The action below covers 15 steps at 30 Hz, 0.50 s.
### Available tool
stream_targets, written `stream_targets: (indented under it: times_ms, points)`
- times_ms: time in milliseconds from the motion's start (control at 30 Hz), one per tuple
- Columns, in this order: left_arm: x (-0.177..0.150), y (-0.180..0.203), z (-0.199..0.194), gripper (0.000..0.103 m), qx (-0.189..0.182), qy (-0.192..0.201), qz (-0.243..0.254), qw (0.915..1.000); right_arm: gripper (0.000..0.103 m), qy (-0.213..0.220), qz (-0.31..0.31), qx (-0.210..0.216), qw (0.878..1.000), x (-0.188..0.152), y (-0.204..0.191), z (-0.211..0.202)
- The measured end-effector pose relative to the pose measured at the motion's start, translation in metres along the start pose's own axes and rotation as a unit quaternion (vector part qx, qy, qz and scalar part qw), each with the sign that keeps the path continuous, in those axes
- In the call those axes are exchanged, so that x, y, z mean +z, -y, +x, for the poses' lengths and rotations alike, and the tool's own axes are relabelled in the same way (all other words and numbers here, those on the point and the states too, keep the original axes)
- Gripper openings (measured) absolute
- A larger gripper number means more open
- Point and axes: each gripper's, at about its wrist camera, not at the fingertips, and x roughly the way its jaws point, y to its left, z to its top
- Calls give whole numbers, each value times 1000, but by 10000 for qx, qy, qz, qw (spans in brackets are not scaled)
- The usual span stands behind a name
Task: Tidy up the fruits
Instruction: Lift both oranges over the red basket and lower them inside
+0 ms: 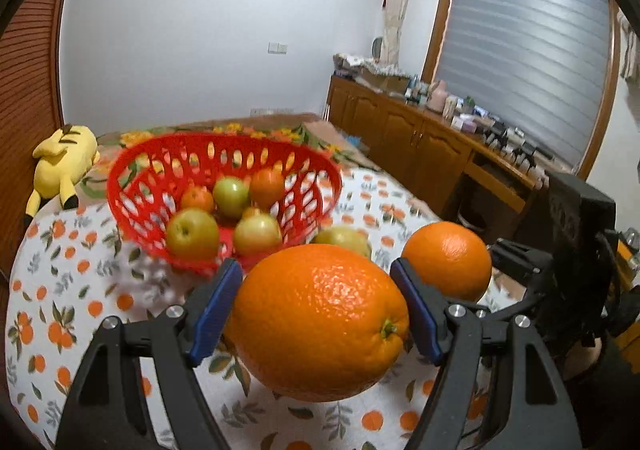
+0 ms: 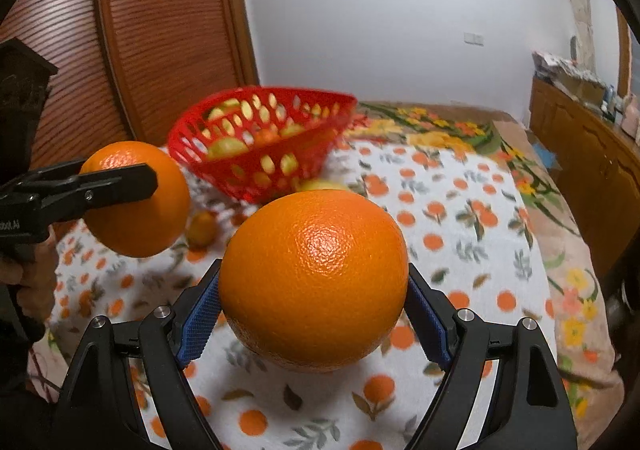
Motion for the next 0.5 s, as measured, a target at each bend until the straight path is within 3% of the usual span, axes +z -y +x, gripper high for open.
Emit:
stream_targets:
  times_ms: [233, 500]
  points:
    - [40, -16, -3, 75, 46, 291, -38, 9996, 86, 264, -171, 268, 9991, 43, -9, -3]
    - [62, -45, 23, 76, 262, 201, -114, 9994, 86, 359, -494, 409, 9973, 90, -17, 18]
